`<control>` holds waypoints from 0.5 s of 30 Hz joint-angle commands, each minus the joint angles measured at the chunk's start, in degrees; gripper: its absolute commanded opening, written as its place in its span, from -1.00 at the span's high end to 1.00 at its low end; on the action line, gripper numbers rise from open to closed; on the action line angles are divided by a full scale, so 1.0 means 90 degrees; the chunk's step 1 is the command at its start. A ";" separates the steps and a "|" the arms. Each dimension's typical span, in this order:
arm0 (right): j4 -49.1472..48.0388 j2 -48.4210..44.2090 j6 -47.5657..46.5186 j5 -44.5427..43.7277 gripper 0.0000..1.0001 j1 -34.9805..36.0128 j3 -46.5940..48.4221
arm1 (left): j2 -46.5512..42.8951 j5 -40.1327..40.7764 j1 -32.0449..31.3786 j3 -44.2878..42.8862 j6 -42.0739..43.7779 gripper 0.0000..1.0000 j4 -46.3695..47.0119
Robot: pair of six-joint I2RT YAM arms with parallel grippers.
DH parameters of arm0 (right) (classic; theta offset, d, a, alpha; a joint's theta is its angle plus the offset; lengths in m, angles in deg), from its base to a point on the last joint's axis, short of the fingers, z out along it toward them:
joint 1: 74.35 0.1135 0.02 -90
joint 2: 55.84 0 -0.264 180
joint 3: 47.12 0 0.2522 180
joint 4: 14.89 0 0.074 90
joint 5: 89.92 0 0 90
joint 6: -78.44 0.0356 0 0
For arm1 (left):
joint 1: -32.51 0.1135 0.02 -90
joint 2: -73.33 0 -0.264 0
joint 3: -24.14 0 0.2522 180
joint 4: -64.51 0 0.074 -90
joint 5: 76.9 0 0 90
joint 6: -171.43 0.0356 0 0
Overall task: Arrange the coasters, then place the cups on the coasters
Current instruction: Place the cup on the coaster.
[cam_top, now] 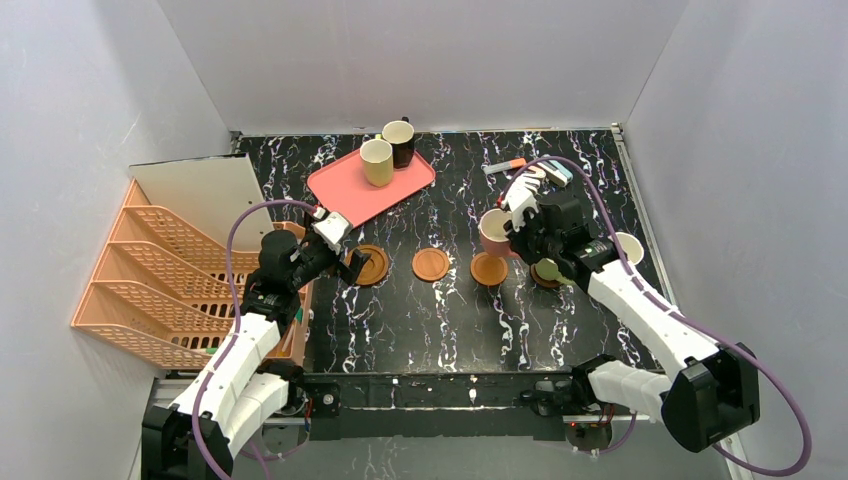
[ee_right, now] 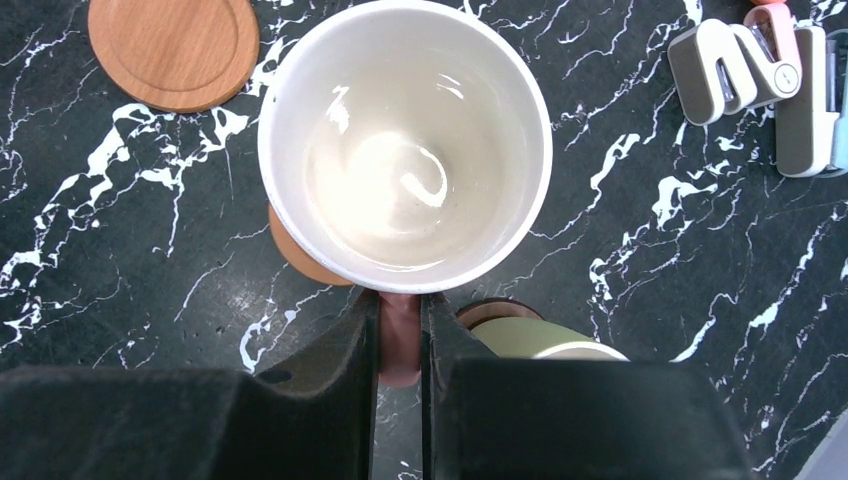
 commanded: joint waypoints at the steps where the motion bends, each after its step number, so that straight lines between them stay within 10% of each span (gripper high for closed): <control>1: -0.0764 0.0010 0.0144 0.0218 0.97 -0.0029 0.0204 | -0.0123 -0.0023 0.0032 0.0068 0.0058 -0.96 0.0041; 15: -0.0739 0.0284 0.0224 0.0537 0.97 -0.0168 0.0187 | -0.0092 -0.0044 0.0028 0.0082 0.0080 -0.96 0.0041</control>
